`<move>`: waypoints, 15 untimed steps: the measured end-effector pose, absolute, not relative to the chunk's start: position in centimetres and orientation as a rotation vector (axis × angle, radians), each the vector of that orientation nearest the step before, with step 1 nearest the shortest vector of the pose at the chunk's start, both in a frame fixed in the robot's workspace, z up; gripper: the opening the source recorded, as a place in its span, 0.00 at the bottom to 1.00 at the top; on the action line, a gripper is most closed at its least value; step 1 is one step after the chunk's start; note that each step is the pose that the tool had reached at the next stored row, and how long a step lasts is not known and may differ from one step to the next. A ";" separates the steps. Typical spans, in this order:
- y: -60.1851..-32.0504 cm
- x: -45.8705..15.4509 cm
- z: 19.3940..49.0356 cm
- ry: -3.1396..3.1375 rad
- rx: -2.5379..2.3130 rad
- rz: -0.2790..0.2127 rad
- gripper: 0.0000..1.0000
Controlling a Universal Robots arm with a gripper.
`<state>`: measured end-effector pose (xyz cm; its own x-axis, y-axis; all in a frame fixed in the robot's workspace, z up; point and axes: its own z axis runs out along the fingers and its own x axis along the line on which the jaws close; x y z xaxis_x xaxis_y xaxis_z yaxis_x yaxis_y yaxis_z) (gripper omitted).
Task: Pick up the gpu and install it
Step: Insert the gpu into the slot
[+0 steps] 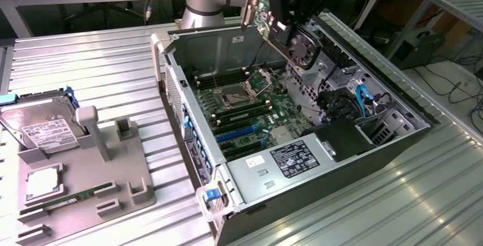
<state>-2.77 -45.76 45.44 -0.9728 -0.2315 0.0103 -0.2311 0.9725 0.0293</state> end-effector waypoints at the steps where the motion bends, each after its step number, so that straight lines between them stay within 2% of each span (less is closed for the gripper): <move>1: -45.8 -2.8 45.4 -3.103 0.391 -0.044 0.27; 15: -45.8 -2.8 45.4 -3.068 0.595 -0.042 0.27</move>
